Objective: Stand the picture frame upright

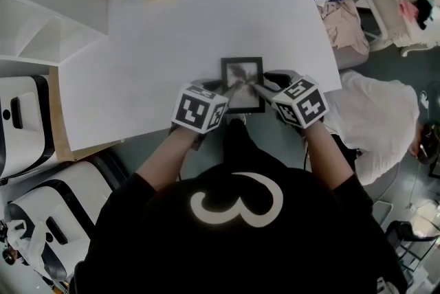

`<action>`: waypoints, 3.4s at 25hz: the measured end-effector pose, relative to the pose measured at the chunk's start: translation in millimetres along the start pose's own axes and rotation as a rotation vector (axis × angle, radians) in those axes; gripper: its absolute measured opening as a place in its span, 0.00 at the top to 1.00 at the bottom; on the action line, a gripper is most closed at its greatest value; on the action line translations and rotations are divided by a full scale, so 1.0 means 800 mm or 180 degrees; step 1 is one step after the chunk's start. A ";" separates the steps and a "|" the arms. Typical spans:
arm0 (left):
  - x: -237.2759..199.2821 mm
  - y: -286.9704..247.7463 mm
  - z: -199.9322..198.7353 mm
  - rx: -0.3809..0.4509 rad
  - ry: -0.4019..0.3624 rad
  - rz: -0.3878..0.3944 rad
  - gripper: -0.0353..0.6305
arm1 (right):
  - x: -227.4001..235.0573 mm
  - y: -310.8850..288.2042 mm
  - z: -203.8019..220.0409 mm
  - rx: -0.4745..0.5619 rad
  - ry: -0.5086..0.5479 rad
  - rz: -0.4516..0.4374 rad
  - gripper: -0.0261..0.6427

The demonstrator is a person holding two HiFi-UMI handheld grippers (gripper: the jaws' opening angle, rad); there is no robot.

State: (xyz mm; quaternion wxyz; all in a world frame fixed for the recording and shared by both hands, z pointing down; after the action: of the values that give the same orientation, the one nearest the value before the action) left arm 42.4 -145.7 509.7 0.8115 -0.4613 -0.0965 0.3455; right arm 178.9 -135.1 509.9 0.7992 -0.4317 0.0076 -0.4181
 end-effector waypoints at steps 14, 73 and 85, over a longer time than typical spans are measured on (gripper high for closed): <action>0.026 0.027 0.048 -0.0028 0.0204 -0.0114 0.74 | -0.045 0.003 0.022 -0.0166 0.0189 0.0022 0.75; 0.048 0.041 0.096 -0.0376 0.1654 0.1720 0.80 | -0.056 0.018 0.067 0.0249 -0.1298 -0.1167 0.81; 0.019 0.071 0.017 -0.0054 0.0849 0.1139 0.80 | -0.045 0.043 -0.028 0.0428 -0.0010 -0.0588 0.81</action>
State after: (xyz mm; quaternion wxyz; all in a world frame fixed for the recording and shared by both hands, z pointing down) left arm 20.1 -107.2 468.4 0.7389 -0.5195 0.0921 0.4191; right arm 169.8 -116.3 459.6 0.7844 -0.3766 -0.0616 -0.4889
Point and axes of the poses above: the fingertips, and each gripper's own axes: y backward along the fingers, x to its right, z out of its underside, the point moved 5 cm from there along y, backward along the fingers, and after that the axes turned 9 degrees about -z, right-handed, at the moved point
